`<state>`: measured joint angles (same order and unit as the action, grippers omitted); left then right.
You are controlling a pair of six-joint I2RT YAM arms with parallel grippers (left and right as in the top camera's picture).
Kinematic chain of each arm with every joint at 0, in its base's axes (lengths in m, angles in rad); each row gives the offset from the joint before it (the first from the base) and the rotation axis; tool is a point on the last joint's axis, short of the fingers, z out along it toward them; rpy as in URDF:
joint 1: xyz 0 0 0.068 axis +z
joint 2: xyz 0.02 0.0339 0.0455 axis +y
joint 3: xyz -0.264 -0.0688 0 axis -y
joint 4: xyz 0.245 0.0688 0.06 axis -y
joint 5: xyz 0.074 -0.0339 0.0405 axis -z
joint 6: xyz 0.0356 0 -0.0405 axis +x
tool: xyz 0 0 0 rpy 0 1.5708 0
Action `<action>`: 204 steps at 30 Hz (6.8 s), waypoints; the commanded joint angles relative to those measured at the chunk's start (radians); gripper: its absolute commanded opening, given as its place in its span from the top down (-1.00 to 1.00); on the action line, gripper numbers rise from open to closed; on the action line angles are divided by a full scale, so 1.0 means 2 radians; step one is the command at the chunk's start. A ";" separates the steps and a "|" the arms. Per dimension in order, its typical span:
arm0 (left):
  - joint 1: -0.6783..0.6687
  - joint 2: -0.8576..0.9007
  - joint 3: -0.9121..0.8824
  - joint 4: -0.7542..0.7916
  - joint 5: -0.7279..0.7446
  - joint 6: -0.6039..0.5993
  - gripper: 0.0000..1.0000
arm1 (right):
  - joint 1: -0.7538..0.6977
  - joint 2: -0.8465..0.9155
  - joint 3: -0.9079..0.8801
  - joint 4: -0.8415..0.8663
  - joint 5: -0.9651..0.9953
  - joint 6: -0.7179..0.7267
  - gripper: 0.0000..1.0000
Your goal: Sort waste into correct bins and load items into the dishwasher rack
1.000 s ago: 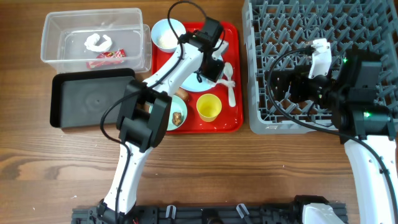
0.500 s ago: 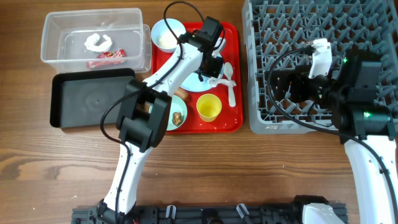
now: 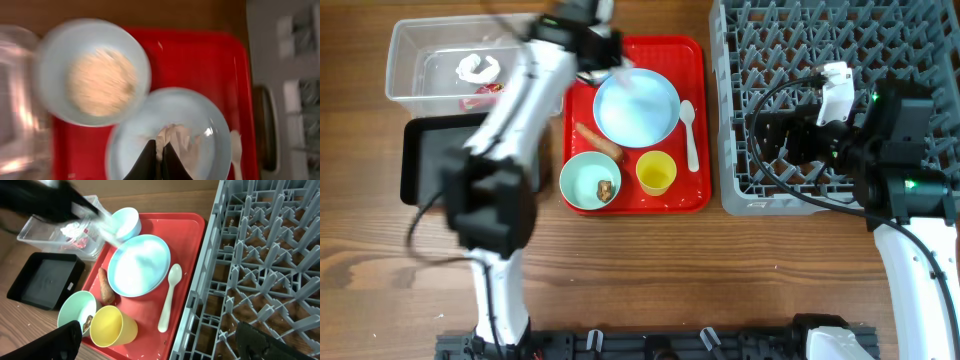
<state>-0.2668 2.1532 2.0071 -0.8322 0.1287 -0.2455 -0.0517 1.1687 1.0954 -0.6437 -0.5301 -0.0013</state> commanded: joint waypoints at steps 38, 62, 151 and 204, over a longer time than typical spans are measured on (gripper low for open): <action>0.131 -0.025 0.004 -0.019 -0.099 0.062 -0.74 | -0.001 0.004 0.011 0.001 0.005 0.002 -0.99; -0.073 -0.037 0.003 -0.238 0.010 0.037 -0.34 | -0.001 0.004 0.011 -0.001 0.005 0.006 -0.99; 0.012 -0.112 -0.116 -0.062 0.599 0.016 0.20 | 0.077 0.189 0.011 0.475 -0.400 0.212 -0.09; 0.011 -0.112 -0.117 -0.095 0.093 0.016 -0.15 | -0.003 0.247 0.189 -0.334 0.232 0.078 -0.14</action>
<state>-0.2405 1.9446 1.7611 -1.0183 0.3492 -0.2222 -0.0669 1.6032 1.4689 -1.2907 -0.0917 0.1555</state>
